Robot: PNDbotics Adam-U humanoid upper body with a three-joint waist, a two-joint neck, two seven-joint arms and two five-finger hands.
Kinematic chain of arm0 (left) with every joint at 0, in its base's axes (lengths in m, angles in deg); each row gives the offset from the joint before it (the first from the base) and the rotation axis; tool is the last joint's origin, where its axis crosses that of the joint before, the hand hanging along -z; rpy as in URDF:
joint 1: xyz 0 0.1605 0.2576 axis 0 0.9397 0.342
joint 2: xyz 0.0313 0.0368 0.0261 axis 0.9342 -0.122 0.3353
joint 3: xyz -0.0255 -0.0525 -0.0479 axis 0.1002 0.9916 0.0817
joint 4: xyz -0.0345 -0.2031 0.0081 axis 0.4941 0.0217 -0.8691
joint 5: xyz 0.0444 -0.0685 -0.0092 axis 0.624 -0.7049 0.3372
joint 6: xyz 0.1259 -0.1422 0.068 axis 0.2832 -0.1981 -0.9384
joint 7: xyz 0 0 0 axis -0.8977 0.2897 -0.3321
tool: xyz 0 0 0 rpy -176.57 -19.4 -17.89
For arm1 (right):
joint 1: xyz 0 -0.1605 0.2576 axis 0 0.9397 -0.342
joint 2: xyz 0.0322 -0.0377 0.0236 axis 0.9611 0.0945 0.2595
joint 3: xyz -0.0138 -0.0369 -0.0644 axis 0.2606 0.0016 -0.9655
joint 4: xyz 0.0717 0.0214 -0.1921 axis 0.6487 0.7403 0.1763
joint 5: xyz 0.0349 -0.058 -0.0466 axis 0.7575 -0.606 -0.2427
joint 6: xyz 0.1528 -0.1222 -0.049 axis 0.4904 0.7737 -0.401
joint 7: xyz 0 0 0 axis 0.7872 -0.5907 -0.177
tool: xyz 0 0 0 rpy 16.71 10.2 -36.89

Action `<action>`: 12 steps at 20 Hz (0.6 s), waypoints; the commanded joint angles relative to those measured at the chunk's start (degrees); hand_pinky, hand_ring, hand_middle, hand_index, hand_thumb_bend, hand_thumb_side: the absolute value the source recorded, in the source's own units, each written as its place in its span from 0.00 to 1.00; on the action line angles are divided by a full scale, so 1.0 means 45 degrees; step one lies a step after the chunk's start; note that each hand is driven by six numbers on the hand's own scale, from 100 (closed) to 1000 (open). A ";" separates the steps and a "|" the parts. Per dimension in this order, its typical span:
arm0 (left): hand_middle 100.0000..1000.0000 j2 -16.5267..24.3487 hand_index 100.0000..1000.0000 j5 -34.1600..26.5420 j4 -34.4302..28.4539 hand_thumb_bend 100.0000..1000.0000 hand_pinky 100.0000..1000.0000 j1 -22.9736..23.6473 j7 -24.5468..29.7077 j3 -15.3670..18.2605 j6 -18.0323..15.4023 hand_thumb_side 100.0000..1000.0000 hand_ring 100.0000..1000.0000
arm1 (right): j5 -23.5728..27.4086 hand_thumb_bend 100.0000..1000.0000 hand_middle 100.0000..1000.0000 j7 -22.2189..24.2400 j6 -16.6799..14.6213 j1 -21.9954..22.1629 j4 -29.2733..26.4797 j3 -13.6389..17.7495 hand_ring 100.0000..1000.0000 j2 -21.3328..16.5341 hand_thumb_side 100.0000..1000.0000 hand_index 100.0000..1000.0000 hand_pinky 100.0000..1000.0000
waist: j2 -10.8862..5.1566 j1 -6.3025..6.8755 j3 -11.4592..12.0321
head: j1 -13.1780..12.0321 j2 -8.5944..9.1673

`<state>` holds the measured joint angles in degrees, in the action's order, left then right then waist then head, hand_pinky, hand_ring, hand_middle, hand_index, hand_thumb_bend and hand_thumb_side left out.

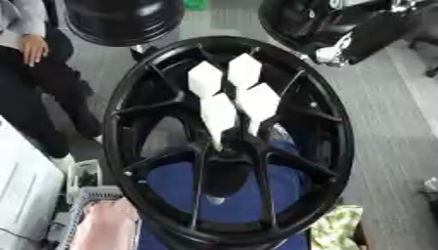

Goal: Pull the pin out of the wheel hub.

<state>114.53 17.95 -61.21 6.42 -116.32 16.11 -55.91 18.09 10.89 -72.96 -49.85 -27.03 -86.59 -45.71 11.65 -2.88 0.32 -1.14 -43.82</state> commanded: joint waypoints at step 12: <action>0.70 0.0272 0.71 -0.0032 -0.0199 0.46 0.54 -0.0253 0.0127 -0.0008 -0.0042 0.66 1.00 | -0.0196 0.21 0.87 0.0072 -0.1324 -0.0429 0.1479 -0.0058 0.90 0.0781 0.37 0.93 0.92 | -0.0223 0.0002 0.0097 | 0.0165 -0.0066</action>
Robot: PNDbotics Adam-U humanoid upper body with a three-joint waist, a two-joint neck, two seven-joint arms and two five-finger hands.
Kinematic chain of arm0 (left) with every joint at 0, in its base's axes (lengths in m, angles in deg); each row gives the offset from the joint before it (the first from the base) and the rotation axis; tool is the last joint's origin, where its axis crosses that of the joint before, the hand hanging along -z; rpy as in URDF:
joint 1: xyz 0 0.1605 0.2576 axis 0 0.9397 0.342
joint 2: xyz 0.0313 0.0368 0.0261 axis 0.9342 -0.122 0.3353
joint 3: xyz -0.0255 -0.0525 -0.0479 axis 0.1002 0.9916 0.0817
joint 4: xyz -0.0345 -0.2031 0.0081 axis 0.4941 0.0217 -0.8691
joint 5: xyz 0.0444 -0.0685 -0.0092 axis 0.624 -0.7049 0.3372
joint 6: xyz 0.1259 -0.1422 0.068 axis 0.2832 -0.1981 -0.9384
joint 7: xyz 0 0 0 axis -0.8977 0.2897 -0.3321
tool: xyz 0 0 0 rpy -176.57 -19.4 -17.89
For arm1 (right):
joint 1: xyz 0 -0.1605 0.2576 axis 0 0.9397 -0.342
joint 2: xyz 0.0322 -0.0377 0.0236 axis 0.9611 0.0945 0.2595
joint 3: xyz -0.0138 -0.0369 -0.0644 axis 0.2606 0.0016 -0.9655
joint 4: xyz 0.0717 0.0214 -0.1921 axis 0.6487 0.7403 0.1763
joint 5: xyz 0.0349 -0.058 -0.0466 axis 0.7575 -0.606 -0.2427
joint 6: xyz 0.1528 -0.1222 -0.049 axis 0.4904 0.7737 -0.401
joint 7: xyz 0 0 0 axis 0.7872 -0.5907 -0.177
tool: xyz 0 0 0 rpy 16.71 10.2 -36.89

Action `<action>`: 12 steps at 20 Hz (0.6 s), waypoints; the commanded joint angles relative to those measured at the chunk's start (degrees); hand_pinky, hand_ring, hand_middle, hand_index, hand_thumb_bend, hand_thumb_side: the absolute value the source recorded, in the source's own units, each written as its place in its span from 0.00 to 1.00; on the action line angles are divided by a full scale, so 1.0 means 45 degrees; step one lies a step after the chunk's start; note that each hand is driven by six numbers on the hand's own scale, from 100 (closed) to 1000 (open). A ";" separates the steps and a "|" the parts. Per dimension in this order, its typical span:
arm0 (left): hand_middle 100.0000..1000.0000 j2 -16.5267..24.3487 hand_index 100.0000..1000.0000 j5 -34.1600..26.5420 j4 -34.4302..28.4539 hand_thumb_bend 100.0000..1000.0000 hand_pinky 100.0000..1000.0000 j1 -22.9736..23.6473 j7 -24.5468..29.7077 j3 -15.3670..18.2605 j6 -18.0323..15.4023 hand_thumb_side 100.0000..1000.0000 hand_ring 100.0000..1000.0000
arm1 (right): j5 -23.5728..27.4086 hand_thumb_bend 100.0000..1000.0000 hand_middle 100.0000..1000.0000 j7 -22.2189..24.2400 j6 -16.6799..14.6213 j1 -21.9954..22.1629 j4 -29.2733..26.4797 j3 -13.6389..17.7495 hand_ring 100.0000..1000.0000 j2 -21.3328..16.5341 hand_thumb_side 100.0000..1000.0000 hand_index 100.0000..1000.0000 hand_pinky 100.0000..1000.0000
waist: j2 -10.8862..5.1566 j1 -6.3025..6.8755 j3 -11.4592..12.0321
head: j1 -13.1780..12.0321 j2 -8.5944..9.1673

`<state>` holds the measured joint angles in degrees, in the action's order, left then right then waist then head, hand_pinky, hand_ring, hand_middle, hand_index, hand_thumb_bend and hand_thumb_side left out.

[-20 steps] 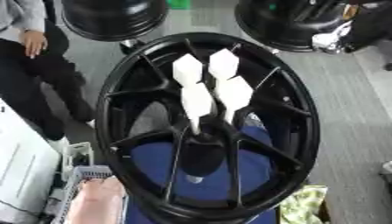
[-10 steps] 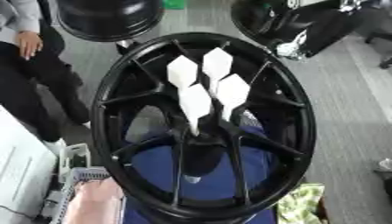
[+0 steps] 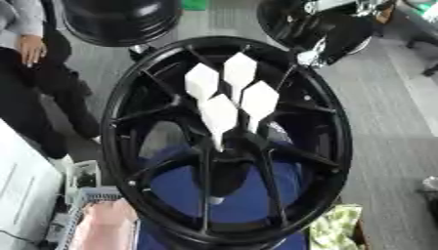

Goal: Pull the pin out of the wheel hub.

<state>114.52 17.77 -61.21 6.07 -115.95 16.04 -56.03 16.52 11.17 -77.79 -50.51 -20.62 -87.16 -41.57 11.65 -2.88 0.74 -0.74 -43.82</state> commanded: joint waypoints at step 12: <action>0.71 0.0214 0.71 -0.0021 -0.0199 0.46 0.54 -0.0231 0.0079 -0.0006 -0.0020 0.66 1.00 | 0.0673 0.31 0.83 0.0008 -0.0882 -0.0162 0.0047 -0.0089 0.88 0.0020 0.26 0.90 0.92 | -0.0159 -0.0013 0.0086 | 0.0130 -0.0065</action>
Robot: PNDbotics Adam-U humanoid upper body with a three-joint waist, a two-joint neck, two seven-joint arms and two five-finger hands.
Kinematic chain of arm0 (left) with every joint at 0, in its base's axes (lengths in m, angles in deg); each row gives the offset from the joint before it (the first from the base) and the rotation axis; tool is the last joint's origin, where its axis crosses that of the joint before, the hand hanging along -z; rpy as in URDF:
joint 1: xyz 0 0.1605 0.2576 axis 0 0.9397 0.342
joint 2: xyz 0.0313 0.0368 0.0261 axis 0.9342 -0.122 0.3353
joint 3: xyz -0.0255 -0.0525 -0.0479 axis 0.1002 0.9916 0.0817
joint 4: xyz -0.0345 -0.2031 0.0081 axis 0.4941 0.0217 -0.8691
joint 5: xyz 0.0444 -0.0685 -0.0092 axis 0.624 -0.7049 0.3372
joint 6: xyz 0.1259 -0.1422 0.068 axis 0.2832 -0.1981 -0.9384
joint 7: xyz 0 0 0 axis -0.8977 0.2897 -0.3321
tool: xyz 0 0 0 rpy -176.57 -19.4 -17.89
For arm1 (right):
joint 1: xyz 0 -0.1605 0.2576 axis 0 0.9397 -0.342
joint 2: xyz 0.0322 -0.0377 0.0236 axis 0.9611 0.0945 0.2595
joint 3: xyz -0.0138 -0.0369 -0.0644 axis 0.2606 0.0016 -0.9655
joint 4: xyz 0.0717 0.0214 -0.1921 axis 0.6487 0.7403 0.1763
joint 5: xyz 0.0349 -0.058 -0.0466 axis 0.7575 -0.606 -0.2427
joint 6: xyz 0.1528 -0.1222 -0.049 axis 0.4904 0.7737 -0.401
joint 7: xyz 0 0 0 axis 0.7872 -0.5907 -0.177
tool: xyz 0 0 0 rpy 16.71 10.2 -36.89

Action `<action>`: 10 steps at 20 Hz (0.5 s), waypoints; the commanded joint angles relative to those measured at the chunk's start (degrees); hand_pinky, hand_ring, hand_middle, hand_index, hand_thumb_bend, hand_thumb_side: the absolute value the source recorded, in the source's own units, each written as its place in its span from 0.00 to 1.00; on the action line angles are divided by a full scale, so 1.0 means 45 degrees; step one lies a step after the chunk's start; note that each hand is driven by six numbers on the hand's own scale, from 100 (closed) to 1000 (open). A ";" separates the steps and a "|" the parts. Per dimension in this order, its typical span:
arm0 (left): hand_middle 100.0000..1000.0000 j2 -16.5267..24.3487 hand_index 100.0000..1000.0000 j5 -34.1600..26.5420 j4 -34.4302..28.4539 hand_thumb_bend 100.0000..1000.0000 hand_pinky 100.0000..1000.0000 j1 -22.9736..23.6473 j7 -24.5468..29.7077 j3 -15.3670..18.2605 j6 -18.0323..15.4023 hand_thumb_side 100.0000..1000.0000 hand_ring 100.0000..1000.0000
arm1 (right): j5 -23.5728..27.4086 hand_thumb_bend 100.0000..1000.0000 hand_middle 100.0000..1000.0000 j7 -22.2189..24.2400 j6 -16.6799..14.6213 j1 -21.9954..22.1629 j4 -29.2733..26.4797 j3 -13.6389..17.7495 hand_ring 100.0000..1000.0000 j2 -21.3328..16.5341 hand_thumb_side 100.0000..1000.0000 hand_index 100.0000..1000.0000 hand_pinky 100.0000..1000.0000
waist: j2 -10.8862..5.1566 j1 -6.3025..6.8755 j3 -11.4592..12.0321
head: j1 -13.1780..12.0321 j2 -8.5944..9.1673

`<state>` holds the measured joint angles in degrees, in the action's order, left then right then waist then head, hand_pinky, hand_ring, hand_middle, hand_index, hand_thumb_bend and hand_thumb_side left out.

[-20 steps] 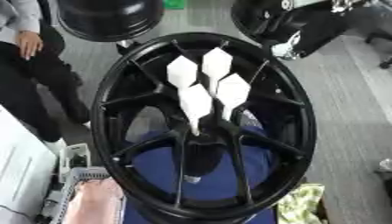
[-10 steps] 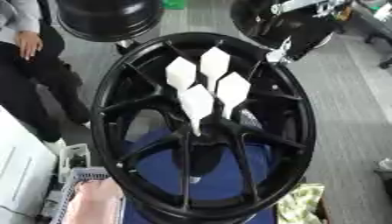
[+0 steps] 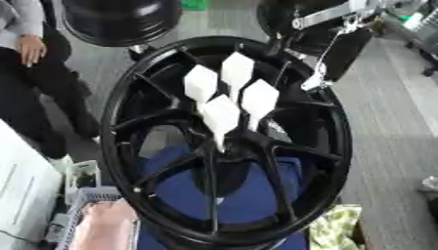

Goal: Pull the pin out of the wheel hub.

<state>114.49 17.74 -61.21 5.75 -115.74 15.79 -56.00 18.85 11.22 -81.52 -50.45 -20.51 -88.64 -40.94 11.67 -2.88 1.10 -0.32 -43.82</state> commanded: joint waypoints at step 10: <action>0.71 0.0116 0.71 -0.0078 -0.0199 0.45 0.54 -0.0281 0.0046 0.0043 -0.0053 0.66 1.00 | 0.0330 0.24 0.87 -0.0001 -0.0215 0.0115 0.0221 0.0263 0.89 0.0275 0.27 0.91 0.92 | 0.0029 0.0005 0.0192 | 0.0205 -0.0065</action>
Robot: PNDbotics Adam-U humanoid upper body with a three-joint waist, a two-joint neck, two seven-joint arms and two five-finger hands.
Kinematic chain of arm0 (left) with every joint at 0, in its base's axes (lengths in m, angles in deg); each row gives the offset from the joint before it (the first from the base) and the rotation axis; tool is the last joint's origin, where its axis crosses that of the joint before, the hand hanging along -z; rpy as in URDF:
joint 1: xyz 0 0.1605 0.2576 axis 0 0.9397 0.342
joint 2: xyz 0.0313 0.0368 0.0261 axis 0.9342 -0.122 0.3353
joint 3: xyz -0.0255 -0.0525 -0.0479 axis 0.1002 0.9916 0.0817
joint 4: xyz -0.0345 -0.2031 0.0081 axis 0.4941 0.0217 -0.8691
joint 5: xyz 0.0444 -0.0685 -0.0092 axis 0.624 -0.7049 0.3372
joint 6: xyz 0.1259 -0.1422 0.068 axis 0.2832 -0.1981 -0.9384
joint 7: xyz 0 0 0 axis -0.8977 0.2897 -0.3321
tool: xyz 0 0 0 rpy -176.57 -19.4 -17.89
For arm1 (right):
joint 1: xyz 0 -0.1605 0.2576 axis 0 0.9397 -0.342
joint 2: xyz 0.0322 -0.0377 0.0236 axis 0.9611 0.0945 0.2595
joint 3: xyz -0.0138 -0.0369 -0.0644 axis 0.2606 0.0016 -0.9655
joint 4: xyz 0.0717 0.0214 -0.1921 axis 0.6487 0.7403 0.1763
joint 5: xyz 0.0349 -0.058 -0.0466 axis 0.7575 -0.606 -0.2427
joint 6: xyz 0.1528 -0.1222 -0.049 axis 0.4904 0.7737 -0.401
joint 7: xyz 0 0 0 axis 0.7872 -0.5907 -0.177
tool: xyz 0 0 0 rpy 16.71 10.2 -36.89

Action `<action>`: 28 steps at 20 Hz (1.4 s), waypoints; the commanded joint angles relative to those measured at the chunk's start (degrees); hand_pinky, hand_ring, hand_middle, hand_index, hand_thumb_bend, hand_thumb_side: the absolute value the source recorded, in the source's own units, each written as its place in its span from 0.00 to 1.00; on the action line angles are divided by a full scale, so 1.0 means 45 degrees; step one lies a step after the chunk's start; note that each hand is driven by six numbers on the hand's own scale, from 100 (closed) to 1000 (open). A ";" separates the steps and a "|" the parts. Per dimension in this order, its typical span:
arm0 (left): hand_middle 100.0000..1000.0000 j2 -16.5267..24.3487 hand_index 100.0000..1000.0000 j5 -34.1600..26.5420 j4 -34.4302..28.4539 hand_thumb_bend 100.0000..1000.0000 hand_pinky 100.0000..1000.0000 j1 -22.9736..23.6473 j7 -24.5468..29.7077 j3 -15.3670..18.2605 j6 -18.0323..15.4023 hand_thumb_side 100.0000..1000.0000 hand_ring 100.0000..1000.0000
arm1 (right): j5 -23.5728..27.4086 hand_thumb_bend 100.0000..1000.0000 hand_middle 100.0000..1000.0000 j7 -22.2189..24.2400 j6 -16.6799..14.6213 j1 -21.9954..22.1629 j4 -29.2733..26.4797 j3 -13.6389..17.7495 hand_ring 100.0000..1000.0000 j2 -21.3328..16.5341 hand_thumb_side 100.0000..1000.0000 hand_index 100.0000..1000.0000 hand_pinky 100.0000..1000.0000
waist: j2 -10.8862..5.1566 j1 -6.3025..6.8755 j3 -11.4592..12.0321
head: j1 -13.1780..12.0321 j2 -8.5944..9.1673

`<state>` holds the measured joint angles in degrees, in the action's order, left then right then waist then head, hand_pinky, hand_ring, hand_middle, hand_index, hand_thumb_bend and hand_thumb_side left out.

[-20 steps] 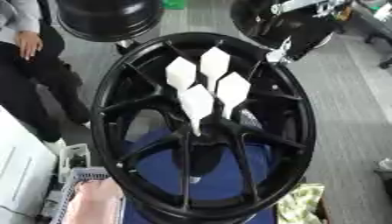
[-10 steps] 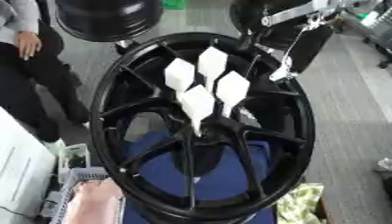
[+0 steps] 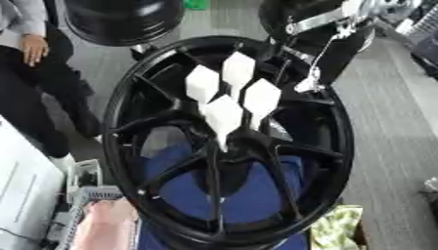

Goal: Pull the pin out of the wheel hub.

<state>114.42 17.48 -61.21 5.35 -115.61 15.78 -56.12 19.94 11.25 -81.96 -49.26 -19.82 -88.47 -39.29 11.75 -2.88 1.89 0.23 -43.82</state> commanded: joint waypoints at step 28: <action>0.71 0.0007 0.71 -0.0125 -0.0199 0.45 0.54 -0.0485 0.0042 0.0062 -0.0071 0.67 1.00 | -0.0754 0.32 0.85 -0.0008 -0.1005 0.0231 0.1151 0.0386 0.91 0.0297 0.23 0.89 0.93 | 0.0461 0.0070 0.0184 | 0.0446 -0.0065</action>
<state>113.88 17.10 -61.21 4.03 -115.51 15.78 -56.26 16.89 11.19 -86.28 -46.95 -14.69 -87.88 -37.41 13.86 -2.87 2.67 2.07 -43.82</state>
